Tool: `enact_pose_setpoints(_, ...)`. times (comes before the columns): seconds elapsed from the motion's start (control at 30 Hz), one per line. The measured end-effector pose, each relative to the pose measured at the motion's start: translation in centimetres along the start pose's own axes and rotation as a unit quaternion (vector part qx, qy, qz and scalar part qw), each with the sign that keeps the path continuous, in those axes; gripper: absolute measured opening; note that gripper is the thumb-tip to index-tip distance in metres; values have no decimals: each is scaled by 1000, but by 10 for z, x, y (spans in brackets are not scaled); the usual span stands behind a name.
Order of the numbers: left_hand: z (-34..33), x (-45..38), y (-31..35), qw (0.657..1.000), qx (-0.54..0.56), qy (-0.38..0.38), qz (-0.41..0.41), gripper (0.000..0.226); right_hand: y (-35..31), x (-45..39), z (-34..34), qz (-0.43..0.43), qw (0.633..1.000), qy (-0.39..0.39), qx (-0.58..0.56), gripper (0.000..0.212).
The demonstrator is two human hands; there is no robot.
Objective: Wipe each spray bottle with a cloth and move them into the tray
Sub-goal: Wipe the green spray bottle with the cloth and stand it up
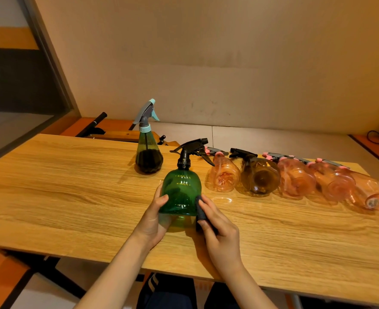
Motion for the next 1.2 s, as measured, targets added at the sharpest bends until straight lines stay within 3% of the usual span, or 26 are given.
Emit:
enact_pose_setpoints(0.17,-3,1,-2,998,-57,16,-2,118,-1,0,2,1,1000,4,9,45)
enact_pose_setpoints(0.33,-6,1,-4,993,-120,7,-11,97,4,0,7,-18,1000,13,-10,46)
enact_pose_setpoints(0.43,-11,2,-3,986,-165,3,-23,109,6,2,8,-21,1000,13,-8,55)
enact_pose_setpoints(0.5,-11,2,-3,983,-183,1,-32,103,6,2,7,-19,1000,7,-7,56)
enact_pose_setpoints(0.57,-11,3,-3,981,-190,-4,-37,93,6,-2,8,-19,1000,12,-6,54)
enact_pose_setpoints(0.8,-21,6,-10,964,-260,-55,-13,94,8,-42,28,-5,1000,14,5,41)
enact_pose_setpoints(0.93,-19,4,-10,969,-237,-63,-2,98,11,-43,24,-4,1000,-24,-3,41)
enact_pose_setpoints(1.2,-11,1,-7,985,-168,-43,-1,91,20,-16,15,-88,995,15,-37,46)
Point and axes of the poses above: each hand's wrist, its own x-axis away from the middle knuckle, its own z-axis out of the back of the hand, y = z × x, the point moved 8 cm from there along -x, towards the middle knuckle, and after that the axes turned 10 degrees about z, right-handed, at the moved point
